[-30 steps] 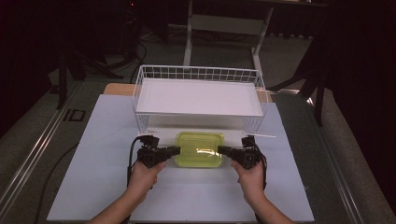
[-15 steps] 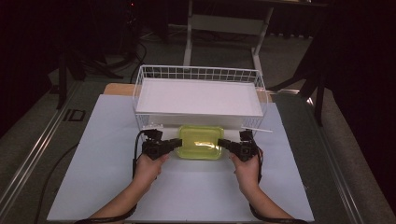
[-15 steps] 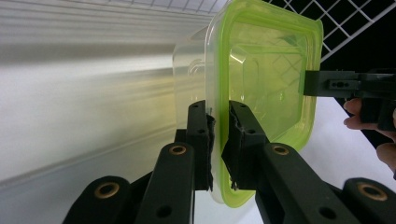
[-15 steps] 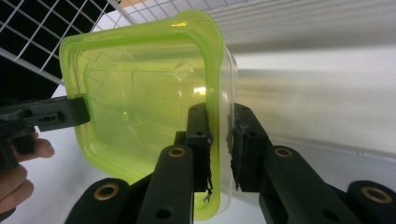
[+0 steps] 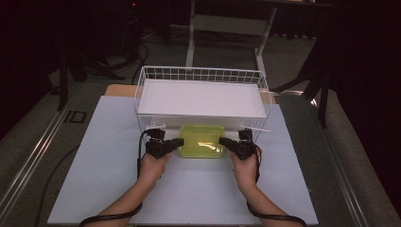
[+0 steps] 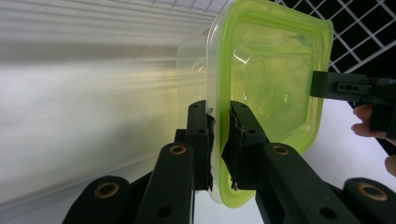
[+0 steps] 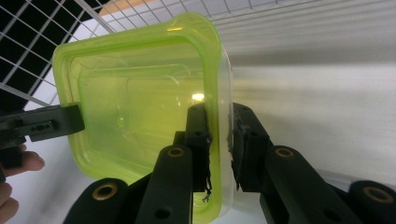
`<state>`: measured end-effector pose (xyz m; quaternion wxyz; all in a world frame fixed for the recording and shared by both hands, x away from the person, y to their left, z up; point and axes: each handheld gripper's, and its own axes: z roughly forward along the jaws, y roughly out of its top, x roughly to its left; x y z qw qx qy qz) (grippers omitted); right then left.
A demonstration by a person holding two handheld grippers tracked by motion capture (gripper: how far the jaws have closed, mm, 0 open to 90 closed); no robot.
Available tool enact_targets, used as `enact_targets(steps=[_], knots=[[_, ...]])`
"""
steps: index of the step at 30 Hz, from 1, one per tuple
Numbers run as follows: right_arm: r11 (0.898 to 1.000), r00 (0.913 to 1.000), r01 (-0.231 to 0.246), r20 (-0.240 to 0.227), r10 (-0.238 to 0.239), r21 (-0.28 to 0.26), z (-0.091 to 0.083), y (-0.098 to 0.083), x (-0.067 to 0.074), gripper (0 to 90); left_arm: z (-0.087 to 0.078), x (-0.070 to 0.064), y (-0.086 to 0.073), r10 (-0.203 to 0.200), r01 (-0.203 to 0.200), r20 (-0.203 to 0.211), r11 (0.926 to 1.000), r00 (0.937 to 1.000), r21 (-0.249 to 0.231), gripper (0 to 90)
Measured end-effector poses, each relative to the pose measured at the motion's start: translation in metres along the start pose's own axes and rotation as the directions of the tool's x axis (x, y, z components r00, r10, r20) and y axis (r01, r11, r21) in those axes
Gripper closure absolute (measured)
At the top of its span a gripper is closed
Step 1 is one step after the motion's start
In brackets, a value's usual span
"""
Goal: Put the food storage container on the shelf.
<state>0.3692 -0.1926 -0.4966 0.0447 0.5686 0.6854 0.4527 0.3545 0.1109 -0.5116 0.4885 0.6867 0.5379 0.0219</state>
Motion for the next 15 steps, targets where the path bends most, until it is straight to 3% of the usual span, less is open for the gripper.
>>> enact_targets(steps=[4, 10, 15], knots=[[1.0, 0.9999, 0.012, 0.006, -0.012, -0.011, 0.0021, -0.0003, 0.0003, 78.8, 0.0029, 0.0042, 0.001, -0.013, 0.013, 0.009, 0.9999, 0.9999, -0.007, 80.8], [0.999, 0.9998, 0.019, 0.008, -0.018, -0.045, 0.0045, 0.0018, -0.0017, 78.6, 0.0058, 0.0057, 0.0008, 0.004, -0.004, 0.008, 0.9995, 1.0, -0.032, 78.4], [0.997, 0.9996, 0.021, 0.019, -0.02, -0.07, 0.0081, 0.0026, -0.0025, 78.2, 0.0081, 0.0014, 0.0012, 0.081, -0.085, -0.057, 0.994, 0.9951, -0.069, 74.2]])
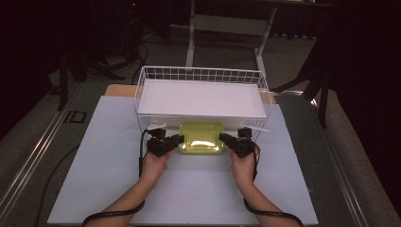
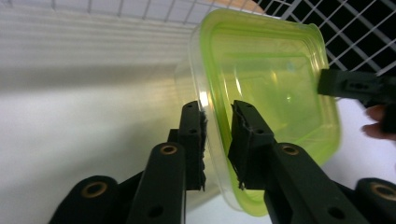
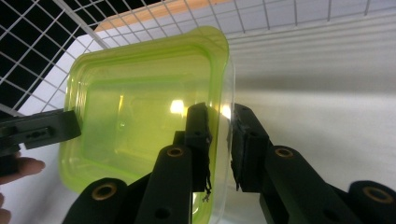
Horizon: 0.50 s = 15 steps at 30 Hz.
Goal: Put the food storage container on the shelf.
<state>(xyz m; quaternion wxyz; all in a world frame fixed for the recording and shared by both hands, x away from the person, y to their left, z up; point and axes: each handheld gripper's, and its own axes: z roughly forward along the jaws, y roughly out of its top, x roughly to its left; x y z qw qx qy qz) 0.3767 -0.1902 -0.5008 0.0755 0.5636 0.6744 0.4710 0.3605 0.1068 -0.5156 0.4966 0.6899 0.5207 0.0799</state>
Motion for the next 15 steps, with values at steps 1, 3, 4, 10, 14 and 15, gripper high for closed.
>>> enact_targets(steps=[1, 3, 4, 10, 14, 15], knots=[[1.0, 1.0, 0.0, -0.001, 0.0, -0.007, 0.001, 0.0, -0.001, 78.1, 0.0, 0.0, 0.0, 0.002, -0.002, -0.003, 1.0, 1.0, -0.005, 73.6], [1.0, 1.0, 0.004, -0.001, -0.004, -0.012, 0.002, 0.001, -0.002, 77.8, 0.001, 0.001, 0.0, -0.008, 0.008, 0.001, 0.9999, 1.0, -0.01, 72.9], [1.0, 0.9998, 0.019, 0.005, -0.019, -0.024, 0.004, 0.001, -0.002, 76.9, 0.002, 0.001, -0.001, 0.005, -0.005, -0.005, 0.9998, 1.0, -0.021, 72.0], [0.998, 0.9983, 0.025, 0.053, -0.023, -0.049, 0.01, -0.003, -0.003, 69.9, 0.007, 0.003, -0.002, 0.032, -0.033, -0.029, 0.999, 0.9991, -0.029, 61.0], [0.997, 0.9975, 0.03, 0.066, -0.026, -0.066, 0.013, -0.004, -0.003, 70.0, 0.013, 0.004, -0.002, 0.035, -0.037, -0.042, 0.9975, 0.9985, -0.059, 59.6], [0.997, 0.9974, 0.028, 0.068, -0.024, -0.066, 0.014, -0.003, -0.003, 69.9, 0.013, 0.004, -0.001, 0.028, -0.031, -0.04, 0.9978, 0.9988, -0.059, 59.4]])
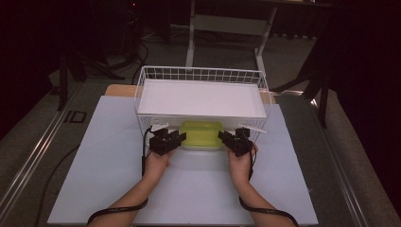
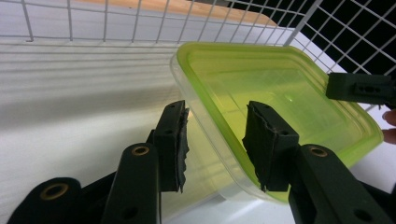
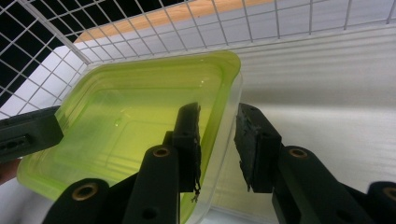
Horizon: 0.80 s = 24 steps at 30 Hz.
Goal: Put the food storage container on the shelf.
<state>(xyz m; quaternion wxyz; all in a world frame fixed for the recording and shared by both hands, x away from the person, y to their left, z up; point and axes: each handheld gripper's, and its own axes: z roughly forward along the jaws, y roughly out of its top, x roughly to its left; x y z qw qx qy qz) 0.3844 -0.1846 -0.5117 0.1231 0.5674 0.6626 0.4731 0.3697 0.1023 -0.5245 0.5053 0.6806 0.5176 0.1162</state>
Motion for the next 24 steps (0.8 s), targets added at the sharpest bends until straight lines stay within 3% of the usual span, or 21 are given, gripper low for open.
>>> enact_targets(steps=[6, 8, 10, 11, 15, 19, 21, 23, 24], knots=[[1.0, 0.9998, 0.004, -0.018, -0.005, -0.014, -0.002, 0.0, -0.001, 61.6, -0.005, -0.003, 0.003, -0.008, 0.008, -0.002, 0.9999, 1.0, -0.007, 49.7], [1.0, 0.9997, 0.001, -0.024, -0.001, -0.014, -0.005, -0.001, 0.0, 60.8, -0.008, -0.004, 0.003, 0.008, -0.008, 0.014, 0.9998, 0.9999, -0.018, 41.1], [1.0, 0.9995, 0.017, -0.027, -0.018, -0.013, -0.009, -0.002, 0.002, 59.1, -0.013, -0.005, 0.002, 0.038, -0.037, 0.075, 0.9992, 0.9965, -0.017, 32.3], [1.0, 0.9992, 0.021, -0.035, -0.021, -0.012, -0.011, -0.002, 0.003, 58.8, -0.017, -0.007, 0.001, 0.045, -0.043, 0.058, 0.9987, 0.9973, -0.028, 29.3], [0.998, 0.9969, 0.052, -0.057, -0.053, -0.017, -0.023, -0.003, 0.007, 57.4, -0.028, -0.009, 0.001, 0.083, -0.078, 0.065, 0.9949, 0.9945, -0.064, 16.2], [0.997, 0.9938, 0.08, -0.076, -0.082, -0.024, -0.036, -0.002, 0.014, 56.9, -0.042, -0.011, -0.002, 0.1, -0.093, 0.083, 0.9919, 0.9915, -0.087, 14.0], [0.996, 0.9922, 0.083, -0.091, -0.084, -0.017, -0.041, -0.003, 0.018, 57.1, -0.049, -0.012, -0.004, 0.109, -0.099, 0.121, 0.9917, 0.9867, -0.082, 8.8], [0.994, 0.989, 0.109, -0.1, -0.109, -0.01, -0.046, -0.007, 0.023, 57.4, -0.056, -0.016, -0.008, 0.165, -0.154, 0.139, 0.9845, 0.9765, -0.083, 2.3], [0.993, 0.9866, 0.12, -0.111, -0.12, -0.003, -0.048, -0.01, 0.026, 57.5, -0.059, -0.017, -0.009, 0.177, -0.168, 0.138, 0.9829, 0.9745, -0.077, 2.3]])
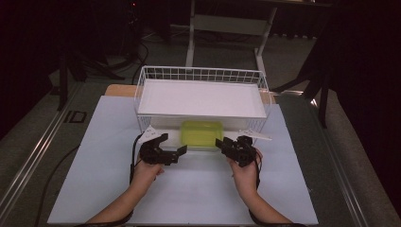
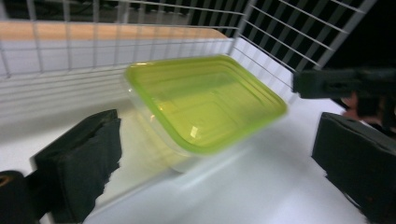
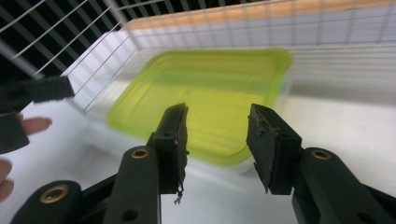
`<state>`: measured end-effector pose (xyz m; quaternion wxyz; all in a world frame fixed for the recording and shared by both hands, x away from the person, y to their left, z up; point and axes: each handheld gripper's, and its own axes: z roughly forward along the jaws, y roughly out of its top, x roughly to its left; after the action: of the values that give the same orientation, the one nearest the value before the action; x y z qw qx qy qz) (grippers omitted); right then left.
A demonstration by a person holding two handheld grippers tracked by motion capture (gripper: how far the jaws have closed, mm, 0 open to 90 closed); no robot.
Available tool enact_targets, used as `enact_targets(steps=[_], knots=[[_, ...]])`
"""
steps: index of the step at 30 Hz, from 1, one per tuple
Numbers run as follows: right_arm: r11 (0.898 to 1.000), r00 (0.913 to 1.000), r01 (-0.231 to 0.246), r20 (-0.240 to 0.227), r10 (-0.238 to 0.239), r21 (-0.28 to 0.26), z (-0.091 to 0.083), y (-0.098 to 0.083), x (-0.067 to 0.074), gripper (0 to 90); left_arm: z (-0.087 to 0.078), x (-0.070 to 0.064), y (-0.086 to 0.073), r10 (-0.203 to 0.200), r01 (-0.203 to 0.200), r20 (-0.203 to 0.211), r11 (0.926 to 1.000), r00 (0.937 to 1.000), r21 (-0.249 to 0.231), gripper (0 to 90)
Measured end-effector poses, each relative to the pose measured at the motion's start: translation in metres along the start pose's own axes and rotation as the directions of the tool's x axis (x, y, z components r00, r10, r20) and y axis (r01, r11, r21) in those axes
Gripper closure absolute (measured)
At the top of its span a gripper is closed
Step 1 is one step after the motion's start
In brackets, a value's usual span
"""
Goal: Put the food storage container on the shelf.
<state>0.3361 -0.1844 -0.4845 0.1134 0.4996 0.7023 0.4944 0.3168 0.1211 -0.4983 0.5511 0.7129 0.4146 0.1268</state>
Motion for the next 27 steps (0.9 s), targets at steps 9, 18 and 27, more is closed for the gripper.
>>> enact_targets(steps=[9, 18, 27], knots=[[0.996, 0.9966, 0.058, -0.062, -0.054, 0.069, -0.001, -0.019, 0.02, 57.6, -0.027, -0.012, -0.012, 0.012, -0.013, 0.065, 0.9996, 0.9978, 0.024, 2.2], [0.988, 0.9952, 0.089, -0.052, -0.083, 0.129, 0.012, -0.03, 0.025, 84.3, -0.049, -0.027, -0.029, 0.027, -0.032, 0.075, 0.9967, 0.9968, 0.074, 2.2], [0.973, 0.9912, 0.132, -0.038, -0.127, 0.188, 0.029, -0.04, 0.03, 90.0, -0.066, -0.027, -0.048, -0.007, 0.003, 0.062, 0.9975, 0.998, 0.07, 2.2]])
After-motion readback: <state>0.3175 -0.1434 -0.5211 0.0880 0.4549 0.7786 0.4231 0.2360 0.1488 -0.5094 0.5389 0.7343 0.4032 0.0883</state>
